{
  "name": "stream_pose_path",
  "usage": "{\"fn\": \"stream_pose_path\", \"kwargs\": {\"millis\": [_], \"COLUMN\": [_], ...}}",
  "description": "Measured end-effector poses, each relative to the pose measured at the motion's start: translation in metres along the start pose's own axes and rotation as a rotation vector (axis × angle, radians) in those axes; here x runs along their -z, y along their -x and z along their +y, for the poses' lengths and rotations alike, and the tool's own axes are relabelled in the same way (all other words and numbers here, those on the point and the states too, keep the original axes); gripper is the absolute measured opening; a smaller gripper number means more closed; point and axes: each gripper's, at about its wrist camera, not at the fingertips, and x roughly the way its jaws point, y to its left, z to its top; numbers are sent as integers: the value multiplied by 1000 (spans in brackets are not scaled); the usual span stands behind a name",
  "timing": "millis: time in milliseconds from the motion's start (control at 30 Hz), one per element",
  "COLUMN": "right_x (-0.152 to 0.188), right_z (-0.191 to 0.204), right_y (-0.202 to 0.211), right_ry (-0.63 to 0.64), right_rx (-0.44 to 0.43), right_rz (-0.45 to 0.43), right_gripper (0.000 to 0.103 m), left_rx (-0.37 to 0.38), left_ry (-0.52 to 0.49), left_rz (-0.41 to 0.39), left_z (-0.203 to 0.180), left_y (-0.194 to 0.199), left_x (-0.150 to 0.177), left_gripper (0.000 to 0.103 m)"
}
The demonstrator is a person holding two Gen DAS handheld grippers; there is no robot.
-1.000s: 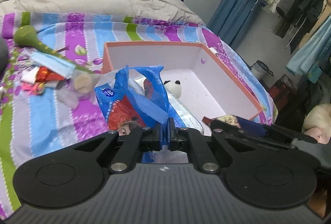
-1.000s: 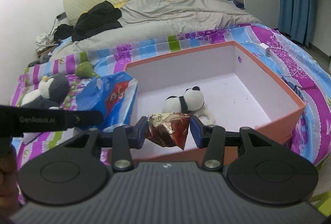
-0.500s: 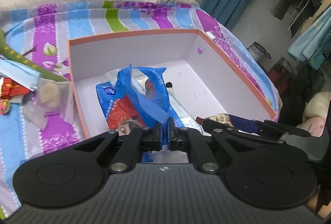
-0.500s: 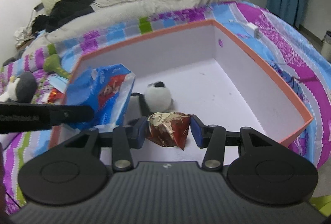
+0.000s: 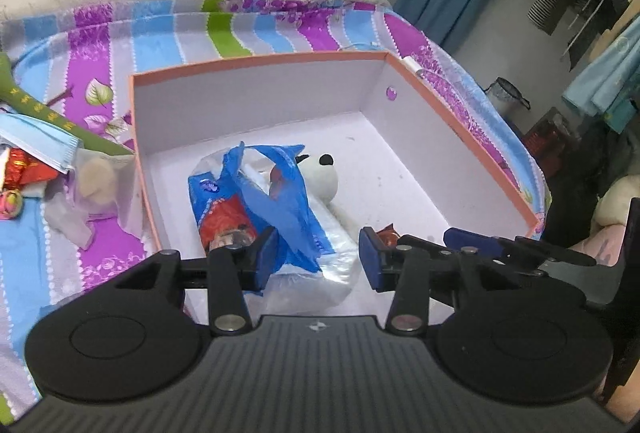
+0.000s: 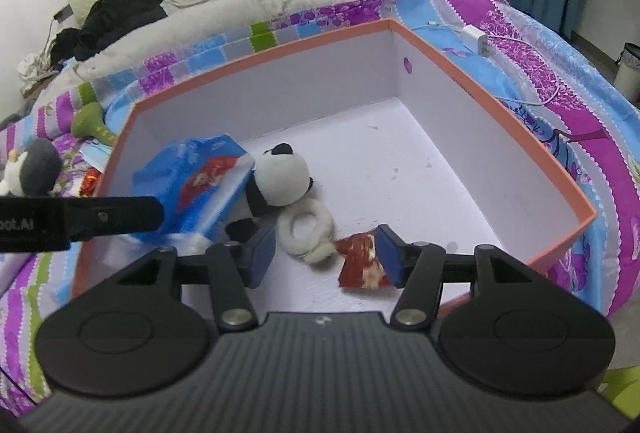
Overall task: Organize soft objects
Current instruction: 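Open both grippers to drop the red packet and blue bag into the box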
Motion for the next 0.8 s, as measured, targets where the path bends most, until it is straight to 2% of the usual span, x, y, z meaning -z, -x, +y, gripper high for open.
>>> {"fn": "stream_pose_path", "kwargs": {"millis": [467,800], "right_x": [9,26], "right_z": [26,58], "right_y": [69,116], "right_ry": [13,59], "right_rx": [-45,-85], "right_rz": [-107,-172], "right_gripper": [58,58], "left_rx": [-5,-16], "left_ry": [-23,-8], "left_rz": [-133,-210], "left_z": [-8,-2], "left_y": [91,153], "left_x": [24,56], "left_gripper": [50,50]}}
